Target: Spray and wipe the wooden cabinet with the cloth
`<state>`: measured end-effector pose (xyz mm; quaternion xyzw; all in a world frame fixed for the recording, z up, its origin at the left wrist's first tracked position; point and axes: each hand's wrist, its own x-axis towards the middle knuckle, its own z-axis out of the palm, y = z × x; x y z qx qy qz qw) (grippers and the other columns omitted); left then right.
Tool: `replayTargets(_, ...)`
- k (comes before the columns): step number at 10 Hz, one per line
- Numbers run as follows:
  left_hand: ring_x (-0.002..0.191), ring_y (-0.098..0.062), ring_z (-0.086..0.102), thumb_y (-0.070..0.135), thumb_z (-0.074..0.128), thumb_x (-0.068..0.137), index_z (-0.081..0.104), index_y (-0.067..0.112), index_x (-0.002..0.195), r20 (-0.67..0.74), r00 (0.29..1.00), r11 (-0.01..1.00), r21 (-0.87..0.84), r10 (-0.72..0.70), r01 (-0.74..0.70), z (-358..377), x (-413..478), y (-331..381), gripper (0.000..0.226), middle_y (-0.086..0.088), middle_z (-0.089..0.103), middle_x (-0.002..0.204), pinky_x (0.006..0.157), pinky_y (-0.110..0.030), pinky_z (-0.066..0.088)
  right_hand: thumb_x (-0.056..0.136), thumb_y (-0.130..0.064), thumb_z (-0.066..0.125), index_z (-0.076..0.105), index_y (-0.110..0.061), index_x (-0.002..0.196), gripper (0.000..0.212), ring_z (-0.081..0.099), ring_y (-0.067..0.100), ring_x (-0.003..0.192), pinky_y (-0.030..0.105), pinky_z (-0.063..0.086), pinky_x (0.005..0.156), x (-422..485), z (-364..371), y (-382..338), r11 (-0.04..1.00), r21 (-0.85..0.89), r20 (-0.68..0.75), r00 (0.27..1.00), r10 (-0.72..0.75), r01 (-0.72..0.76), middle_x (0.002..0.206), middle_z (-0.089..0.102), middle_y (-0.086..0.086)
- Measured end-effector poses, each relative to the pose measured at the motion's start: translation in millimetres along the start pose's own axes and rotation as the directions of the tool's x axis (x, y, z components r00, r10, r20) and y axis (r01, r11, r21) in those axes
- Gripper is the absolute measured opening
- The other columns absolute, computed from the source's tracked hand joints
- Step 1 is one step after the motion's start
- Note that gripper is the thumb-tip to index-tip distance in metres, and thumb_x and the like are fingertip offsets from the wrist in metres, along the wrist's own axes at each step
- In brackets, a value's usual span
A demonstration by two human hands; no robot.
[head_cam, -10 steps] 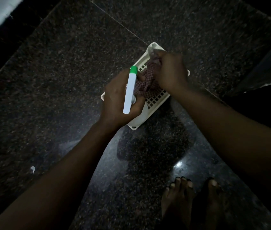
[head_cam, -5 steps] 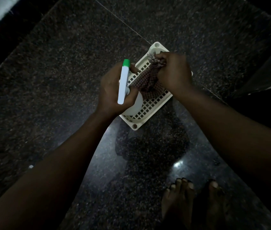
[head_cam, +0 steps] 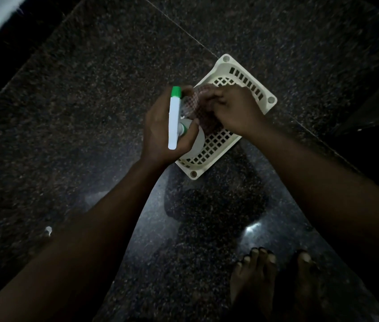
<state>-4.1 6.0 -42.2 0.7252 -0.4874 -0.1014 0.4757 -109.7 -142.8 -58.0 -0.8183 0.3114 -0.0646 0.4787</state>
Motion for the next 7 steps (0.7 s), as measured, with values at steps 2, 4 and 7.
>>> replayTargets(2, 0.106, -0.026, 0.06, 0.022, 0.076, 0.076, 0.051, -0.004, 0.123, 0.027, 0.992, 0.989, 0.08, -0.124, 0.121, 0, -19, -3, 0.059, -0.017, 0.061, 0.114, 0.09, -0.043, 0.05, 0.094, -0.014, 0.052, 0.066, -0.017, 0.126, 0.035, 0.047, 0.029, 0.133, 0.038, 0.04, 0.11, -13, 13, 17, 0.92, -0.357, 0.292, 0.955, -0.056, 0.163, 0.153, 0.042, 0.008)
replayTargets(4, 0.11, -0.021, 0.057, 0.028, 0.08, 0.068, 0.051, 0.004, 0.123, 0.074, 0.934, 0.933, 0.114, -0.351, 0.342, -3, -37, 4, 0.067, -0.011, 0.059, 0.117, 0.092, -0.043, 0.049, 0.09, -0.014, 0.057, 0.052, -0.016, 0.139, 0.05, 0.03, 0.033, 0.144, 0.048, 0.036, 0.113, -38, 6, 19, 0.9, -0.431, 0.169, 0.986, 0.011, 0.064, 0.161, 0.025, 0.009)
replayTargets(7, 0.12, -0.024, 0.047, 0.041, 0.077, 0.069, 0.045, 0.012, 0.133, 0.218, 0.868, 0.882, 0.268, -0.447, 0.387, -36, -45, 55, 0.077, -0.01, 0.051, 0.13, 0.1, -0.034, 0.039, 0.09, -0.034, 0.063, 0.025, -0.016, 0.153, 0.076, 0.021, 0.033, 0.148, 0.05, 0.024, 0.12, -82, -49, -40, 0.845, -0.534, 0.12, 0.988, 0.096, -0.017, 0.163, 0.018, 0.013)
